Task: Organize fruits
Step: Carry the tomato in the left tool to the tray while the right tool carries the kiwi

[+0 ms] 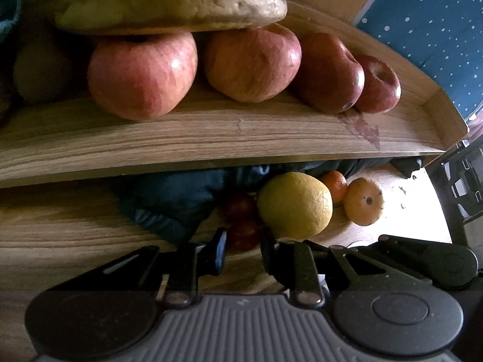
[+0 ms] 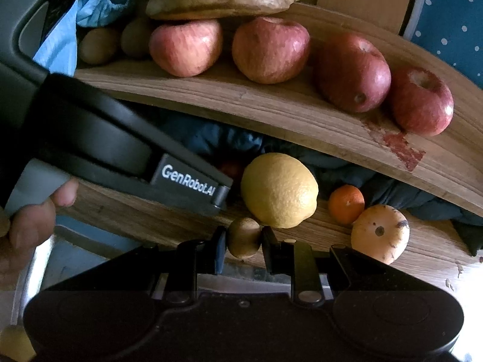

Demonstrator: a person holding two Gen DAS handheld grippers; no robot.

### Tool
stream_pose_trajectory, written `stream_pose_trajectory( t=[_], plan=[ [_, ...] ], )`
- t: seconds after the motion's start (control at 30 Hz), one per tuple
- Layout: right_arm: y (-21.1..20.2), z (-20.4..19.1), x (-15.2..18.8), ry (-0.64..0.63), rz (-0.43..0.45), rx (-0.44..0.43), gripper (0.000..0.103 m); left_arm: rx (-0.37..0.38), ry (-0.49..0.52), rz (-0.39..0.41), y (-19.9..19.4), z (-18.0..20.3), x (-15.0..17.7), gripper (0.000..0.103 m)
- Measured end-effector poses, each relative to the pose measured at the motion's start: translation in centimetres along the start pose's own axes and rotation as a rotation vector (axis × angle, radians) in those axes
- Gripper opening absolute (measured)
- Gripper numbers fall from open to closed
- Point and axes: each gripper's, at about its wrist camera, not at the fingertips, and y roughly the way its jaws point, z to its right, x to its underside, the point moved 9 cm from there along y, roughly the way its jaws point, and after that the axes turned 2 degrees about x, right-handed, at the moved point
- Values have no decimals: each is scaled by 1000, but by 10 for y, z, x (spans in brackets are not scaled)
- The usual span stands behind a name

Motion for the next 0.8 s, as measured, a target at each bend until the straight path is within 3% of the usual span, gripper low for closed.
stream_pose_trajectory(
  t=[0.43,0.8],
  plan=[
    [-35,4,7,8,44,19,26,-2,12,28,-25,13,14,26],
    [-72,20,37,22,62,51,26,18,48,26,-41,50,42,26]
  ],
)
